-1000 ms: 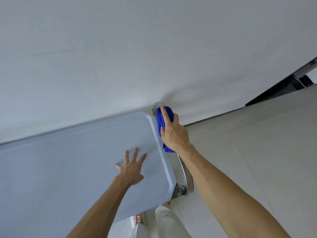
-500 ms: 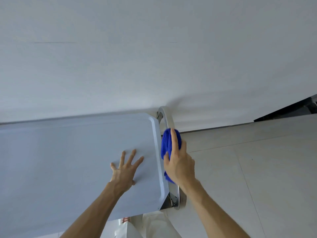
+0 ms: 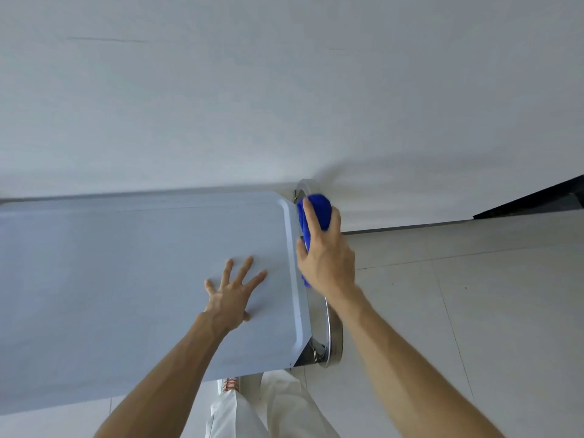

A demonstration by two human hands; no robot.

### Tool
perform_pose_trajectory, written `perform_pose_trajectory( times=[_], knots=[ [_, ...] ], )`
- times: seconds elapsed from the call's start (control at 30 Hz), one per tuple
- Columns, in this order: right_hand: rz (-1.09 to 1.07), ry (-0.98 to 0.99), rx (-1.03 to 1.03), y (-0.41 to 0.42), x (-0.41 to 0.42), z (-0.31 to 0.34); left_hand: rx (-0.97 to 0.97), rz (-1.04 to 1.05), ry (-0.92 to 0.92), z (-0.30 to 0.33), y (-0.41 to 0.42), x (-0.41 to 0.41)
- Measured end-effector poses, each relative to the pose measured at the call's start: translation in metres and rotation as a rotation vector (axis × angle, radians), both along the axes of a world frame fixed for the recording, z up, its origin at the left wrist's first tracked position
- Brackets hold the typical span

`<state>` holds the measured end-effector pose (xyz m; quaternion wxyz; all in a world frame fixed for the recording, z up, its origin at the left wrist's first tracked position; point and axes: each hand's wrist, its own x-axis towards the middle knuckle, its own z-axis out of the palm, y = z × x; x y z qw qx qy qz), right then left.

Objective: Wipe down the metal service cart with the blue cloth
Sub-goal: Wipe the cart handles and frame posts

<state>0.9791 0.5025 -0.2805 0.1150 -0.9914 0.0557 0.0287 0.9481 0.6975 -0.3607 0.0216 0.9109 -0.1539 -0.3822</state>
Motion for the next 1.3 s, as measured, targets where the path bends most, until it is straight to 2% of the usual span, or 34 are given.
perform_pose_trajectory(
  times=[0.17,0.27,0.4,0.5,0.6,0.73,0.87,1.0,1.1,1.2,1.3],
  knots=[
    [-0.086,-0.069,0.041,-0.001,-0.126,-0.015,-0.032,-0.001,0.002,0.005,0.001,0.0],
    [-0.151,-0.088,0.151,0.003,-0.17,-0.02,-0.066,0.013,0.019,0.012,0.0,0.0],
    [-0.231,-0.074,0.276,0.003,-0.152,-0.011,-0.242,0.109,0.005,0.026,-0.002,0.002],
    [-0.23,-0.056,0.227,0.003,-0.115,-0.006,-0.498,0.225,-0.072,0.043,-0.012,-0.001],
    [-0.232,-0.065,0.15,0.006,-0.108,-0.004,-0.606,0.255,-0.129,0.057,-0.018,-0.009],
    [-0.278,-0.235,0.156,0.012,-0.143,-0.021,-0.525,0.133,-0.106,0.051,-0.001,-0.028],
    [-0.364,-0.435,0.354,0.015,-0.176,-0.053,-0.371,0.047,-0.086,0.026,0.018,-0.06],
    [-0.591,-0.355,0.77,0.028,-0.218,-0.079,-0.187,-0.127,-0.059,0.003,0.031,-0.099],
    [-0.693,-0.233,0.935,0.025,-0.234,-0.096,-0.139,-0.186,-0.102,-0.005,0.034,-0.111],
    [-0.662,-0.274,1.008,0.021,-0.228,-0.095,-0.161,-0.175,-0.111,-0.009,0.032,-0.108],
    [-0.588,-0.448,0.937,0.026,-0.206,-0.068,-0.185,-0.157,-0.116,-0.012,0.034,-0.107]
  ],
)
